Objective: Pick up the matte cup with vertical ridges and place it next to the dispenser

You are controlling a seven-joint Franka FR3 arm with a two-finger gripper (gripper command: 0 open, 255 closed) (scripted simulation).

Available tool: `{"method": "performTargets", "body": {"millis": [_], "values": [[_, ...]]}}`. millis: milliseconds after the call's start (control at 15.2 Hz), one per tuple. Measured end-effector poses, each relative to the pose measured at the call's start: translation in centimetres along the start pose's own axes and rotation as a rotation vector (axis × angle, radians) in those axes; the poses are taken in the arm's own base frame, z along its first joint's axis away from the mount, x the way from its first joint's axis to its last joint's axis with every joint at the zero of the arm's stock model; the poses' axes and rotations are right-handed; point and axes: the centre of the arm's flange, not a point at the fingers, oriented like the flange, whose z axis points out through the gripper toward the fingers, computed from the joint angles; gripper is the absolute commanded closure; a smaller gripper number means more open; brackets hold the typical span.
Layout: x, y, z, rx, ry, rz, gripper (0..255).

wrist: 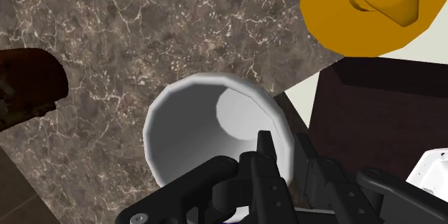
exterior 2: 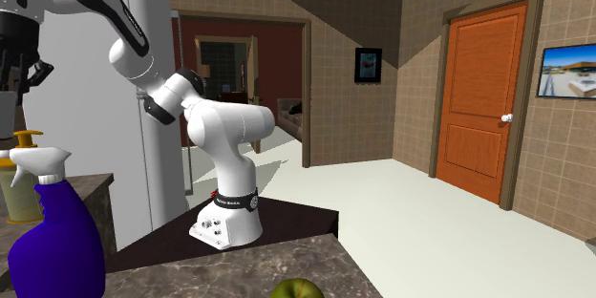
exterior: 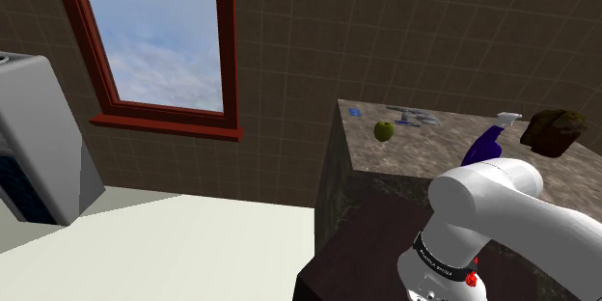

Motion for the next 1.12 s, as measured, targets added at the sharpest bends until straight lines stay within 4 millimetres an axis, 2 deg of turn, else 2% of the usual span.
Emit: {"method": "performTargets", "body": {"millis": [1122], "values": [[-0.6, -1.8, 8.8, 0.0, 0.0, 0.0, 255]]}}
